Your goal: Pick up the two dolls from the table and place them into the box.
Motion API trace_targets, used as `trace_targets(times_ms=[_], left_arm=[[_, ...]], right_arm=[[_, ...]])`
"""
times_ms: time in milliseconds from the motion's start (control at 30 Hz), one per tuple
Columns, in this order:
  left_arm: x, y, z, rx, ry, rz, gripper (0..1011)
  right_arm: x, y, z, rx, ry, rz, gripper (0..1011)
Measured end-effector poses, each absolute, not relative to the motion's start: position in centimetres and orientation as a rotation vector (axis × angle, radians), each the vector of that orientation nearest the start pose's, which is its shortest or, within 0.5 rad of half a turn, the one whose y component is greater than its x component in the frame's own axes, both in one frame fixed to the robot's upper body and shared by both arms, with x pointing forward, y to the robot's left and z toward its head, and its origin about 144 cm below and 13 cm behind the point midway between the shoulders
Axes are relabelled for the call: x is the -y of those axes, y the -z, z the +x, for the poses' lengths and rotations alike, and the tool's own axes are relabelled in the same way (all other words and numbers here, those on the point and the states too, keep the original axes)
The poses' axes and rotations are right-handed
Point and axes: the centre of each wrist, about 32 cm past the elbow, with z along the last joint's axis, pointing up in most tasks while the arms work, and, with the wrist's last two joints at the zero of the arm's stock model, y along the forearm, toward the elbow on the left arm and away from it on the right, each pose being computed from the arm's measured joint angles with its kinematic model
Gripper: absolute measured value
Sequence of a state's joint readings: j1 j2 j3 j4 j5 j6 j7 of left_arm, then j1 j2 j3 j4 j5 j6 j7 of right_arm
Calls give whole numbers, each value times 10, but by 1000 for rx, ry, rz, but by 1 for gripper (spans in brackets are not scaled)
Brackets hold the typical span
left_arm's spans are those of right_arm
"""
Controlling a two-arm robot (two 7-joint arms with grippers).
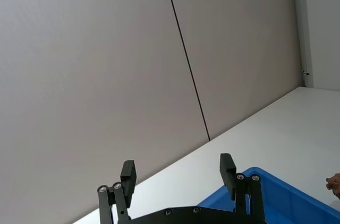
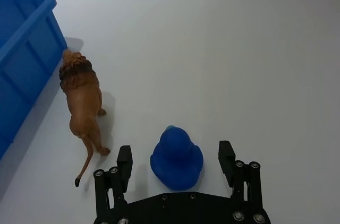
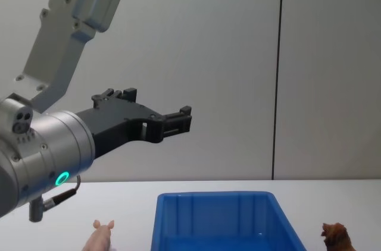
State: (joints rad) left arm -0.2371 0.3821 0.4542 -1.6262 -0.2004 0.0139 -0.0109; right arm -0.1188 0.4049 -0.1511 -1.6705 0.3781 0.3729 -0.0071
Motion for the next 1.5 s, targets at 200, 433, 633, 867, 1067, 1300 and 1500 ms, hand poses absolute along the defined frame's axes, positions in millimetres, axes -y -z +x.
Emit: trace_targets(times_ms=[200,433,633,867,1067,1300,1500], left_arm=[[-198,-1204,492,267,-1124,61,1001],[-198,-1204,492,268,-1124,61,1001],[-198,-1204,492,268,-1124,61,1001],[-198,-1204,492,268,-1124,61,1001],[-198,-1204,492,268,-1124,61,1001],[-198,-1204,492,268,-1124,61,1001],[-198,-1204,492,268,-1124,61,1001]], right_arm=[[287,-1130,424,-335,1368,-375,1001],[286,-1125,429,-354,1363,-368,963],[286,-1123,432,-369,1368,-366,809],[286,-1121,435,-384,1386,-369,601],[287,-1120,436,-388,1399,-369,534],[288,-1121,435,-377,1409,-354,484],[286,-1127,433,-335,1405,-311,441]])
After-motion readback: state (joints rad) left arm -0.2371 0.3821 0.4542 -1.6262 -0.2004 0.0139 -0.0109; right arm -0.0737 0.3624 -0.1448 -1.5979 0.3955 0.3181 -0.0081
